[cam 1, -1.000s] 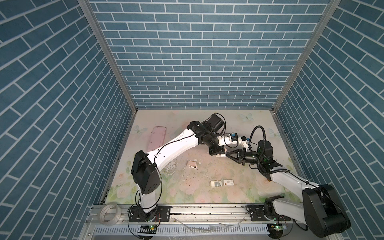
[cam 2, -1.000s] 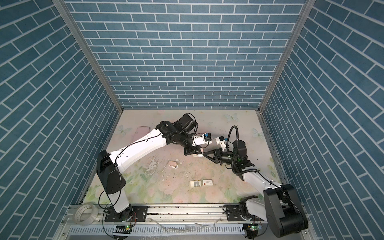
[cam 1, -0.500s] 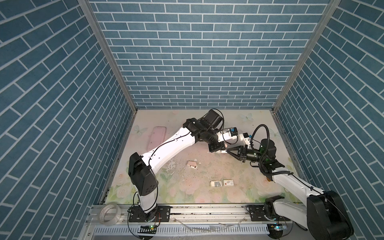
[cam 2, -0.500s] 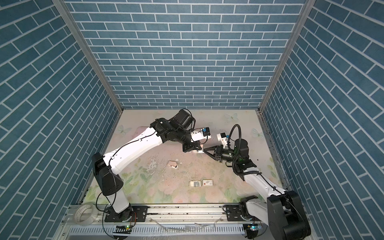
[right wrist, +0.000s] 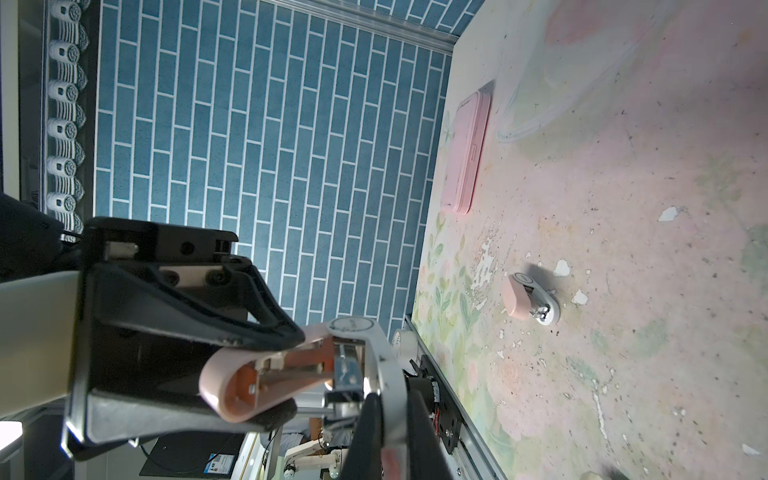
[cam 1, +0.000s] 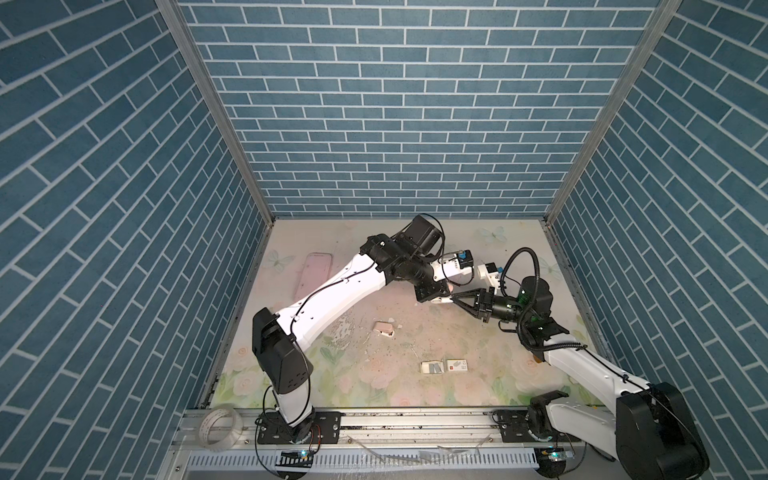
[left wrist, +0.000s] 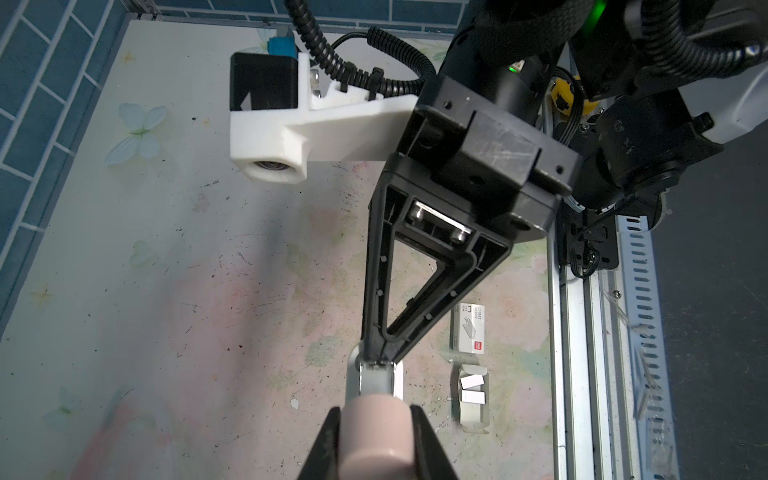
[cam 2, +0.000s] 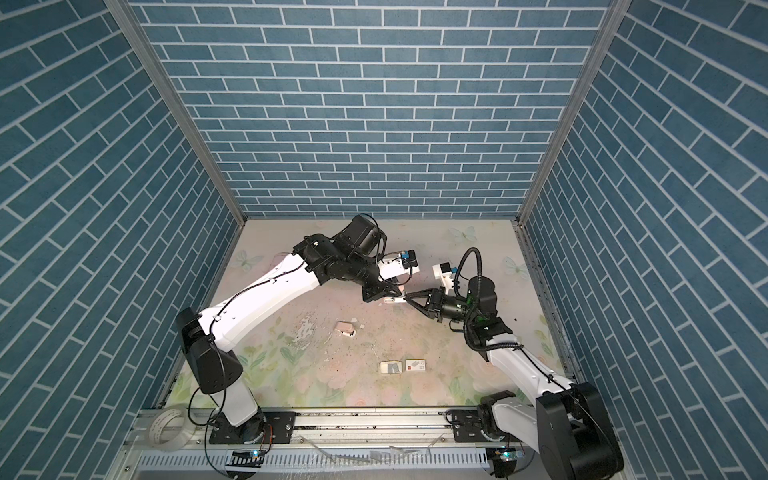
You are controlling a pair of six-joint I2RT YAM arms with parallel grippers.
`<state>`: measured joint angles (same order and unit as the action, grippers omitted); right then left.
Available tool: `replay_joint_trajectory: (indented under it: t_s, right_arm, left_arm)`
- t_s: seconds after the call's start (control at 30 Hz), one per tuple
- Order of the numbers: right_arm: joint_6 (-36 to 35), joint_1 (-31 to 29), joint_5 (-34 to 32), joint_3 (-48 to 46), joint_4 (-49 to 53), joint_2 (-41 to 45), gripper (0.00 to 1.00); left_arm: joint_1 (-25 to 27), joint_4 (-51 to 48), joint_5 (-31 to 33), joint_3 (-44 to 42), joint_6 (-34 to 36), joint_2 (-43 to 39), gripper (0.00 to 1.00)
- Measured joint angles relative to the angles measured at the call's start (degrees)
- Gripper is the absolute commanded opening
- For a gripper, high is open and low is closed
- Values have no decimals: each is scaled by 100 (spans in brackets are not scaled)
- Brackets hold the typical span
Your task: Load the staples into the stapler
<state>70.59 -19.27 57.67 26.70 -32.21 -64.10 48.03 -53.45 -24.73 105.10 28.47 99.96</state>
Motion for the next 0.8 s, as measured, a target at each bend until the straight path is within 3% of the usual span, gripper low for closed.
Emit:
replay_joint_trajectory:
  t_s: [0.8]
  right_arm:
    - [208,-197,264,387,-289,-348,0]
  left_arm:
    - [-52,-166,90,42,94,-378,0]
